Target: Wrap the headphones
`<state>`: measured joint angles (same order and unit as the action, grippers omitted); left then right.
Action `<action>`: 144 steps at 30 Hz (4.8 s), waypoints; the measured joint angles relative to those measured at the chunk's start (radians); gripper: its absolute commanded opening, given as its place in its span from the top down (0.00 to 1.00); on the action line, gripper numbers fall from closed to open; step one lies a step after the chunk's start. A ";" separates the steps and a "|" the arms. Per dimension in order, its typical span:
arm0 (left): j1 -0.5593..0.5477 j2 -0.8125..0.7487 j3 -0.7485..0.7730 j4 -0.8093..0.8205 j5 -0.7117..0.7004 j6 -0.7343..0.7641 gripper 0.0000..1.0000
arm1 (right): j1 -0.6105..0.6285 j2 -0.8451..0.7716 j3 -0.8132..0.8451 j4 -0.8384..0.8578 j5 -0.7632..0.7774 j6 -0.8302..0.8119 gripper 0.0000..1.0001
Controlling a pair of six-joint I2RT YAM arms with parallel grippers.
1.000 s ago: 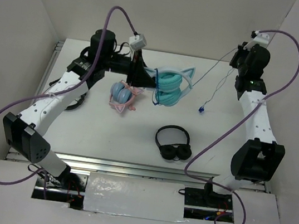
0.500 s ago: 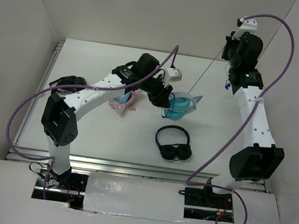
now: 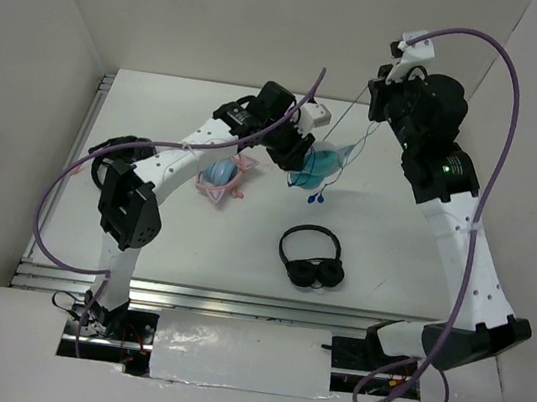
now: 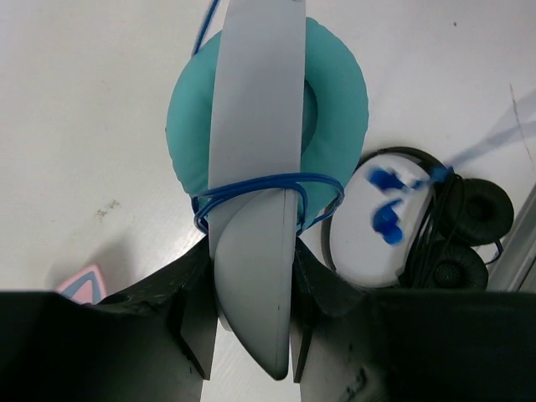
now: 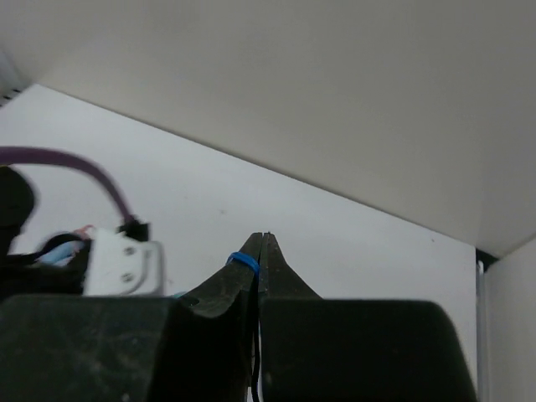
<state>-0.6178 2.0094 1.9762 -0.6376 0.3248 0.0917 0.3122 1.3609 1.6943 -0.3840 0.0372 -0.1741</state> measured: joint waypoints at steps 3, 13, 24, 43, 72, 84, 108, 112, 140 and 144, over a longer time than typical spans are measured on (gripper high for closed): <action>0.004 0.019 0.047 -0.028 -0.033 -0.018 1.00 | 0.060 -0.054 0.000 0.000 -0.016 -0.002 1.00; 0.033 0.061 0.067 -0.084 -0.080 -0.052 1.00 | 0.202 -0.085 0.001 -0.003 -0.089 0.004 1.00; 0.140 -0.052 -0.090 -0.040 0.018 -0.069 1.00 | 0.148 -0.093 -0.026 -0.020 0.099 0.041 1.00; 0.418 -0.076 0.145 0.105 0.294 -0.436 1.00 | 0.138 -0.490 -0.626 0.125 -0.090 0.296 1.00; 0.426 -0.356 -0.117 0.942 0.932 -1.133 1.00 | 0.091 0.002 -0.737 0.586 -0.370 0.298 1.00; 0.232 -0.232 -0.369 1.598 1.115 -1.463 1.00 | -0.056 0.216 -0.621 0.861 -0.441 0.256 1.00; 0.226 0.217 -0.038 1.922 1.165 -2.063 1.00 | -0.217 0.329 -0.275 1.142 -0.578 0.368 1.00; 0.259 0.217 -0.031 1.925 1.165 -2.064 1.00 | -0.180 0.326 -0.166 0.956 -0.603 0.279 1.00; 0.347 0.287 0.108 1.932 1.211 -2.086 1.00 | 0.432 0.428 0.323 0.468 0.346 -0.533 0.92; 0.369 0.293 0.107 1.934 1.209 -2.086 1.00 | 0.471 0.409 0.307 0.507 0.460 -0.627 0.94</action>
<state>-0.2485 2.3028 2.0830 1.2961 1.5341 -1.9942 0.7830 1.7699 2.0018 0.1226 0.4973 -0.8013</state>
